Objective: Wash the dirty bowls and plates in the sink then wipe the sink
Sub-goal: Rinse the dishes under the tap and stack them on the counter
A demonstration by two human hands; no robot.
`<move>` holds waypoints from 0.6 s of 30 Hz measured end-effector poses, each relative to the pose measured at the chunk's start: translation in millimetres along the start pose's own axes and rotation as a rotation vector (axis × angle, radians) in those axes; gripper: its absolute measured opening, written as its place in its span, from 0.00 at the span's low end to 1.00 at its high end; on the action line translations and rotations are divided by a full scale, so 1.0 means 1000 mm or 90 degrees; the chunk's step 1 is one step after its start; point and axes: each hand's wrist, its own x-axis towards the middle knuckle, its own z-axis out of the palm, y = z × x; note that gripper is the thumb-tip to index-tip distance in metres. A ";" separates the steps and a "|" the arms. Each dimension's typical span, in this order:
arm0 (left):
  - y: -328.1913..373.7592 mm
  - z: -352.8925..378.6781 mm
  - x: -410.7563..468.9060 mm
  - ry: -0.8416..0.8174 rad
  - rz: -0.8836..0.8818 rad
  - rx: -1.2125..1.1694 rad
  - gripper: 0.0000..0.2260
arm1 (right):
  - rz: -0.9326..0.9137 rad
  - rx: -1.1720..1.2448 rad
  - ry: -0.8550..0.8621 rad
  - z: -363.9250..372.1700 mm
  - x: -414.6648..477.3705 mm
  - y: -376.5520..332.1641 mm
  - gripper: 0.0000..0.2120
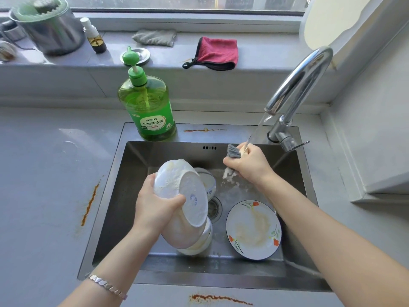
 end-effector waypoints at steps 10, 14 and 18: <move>0.001 0.001 -0.004 0.002 0.010 0.000 0.22 | -0.015 -0.251 -0.093 -0.014 -0.011 0.009 0.18; -0.001 0.003 -0.007 0.004 0.003 0.000 0.22 | -0.090 -0.223 -0.030 -0.019 -0.010 0.013 0.26; -0.001 0.007 -0.011 -0.003 0.015 0.010 0.22 | -0.122 -0.319 -0.014 -0.032 -0.017 0.019 0.25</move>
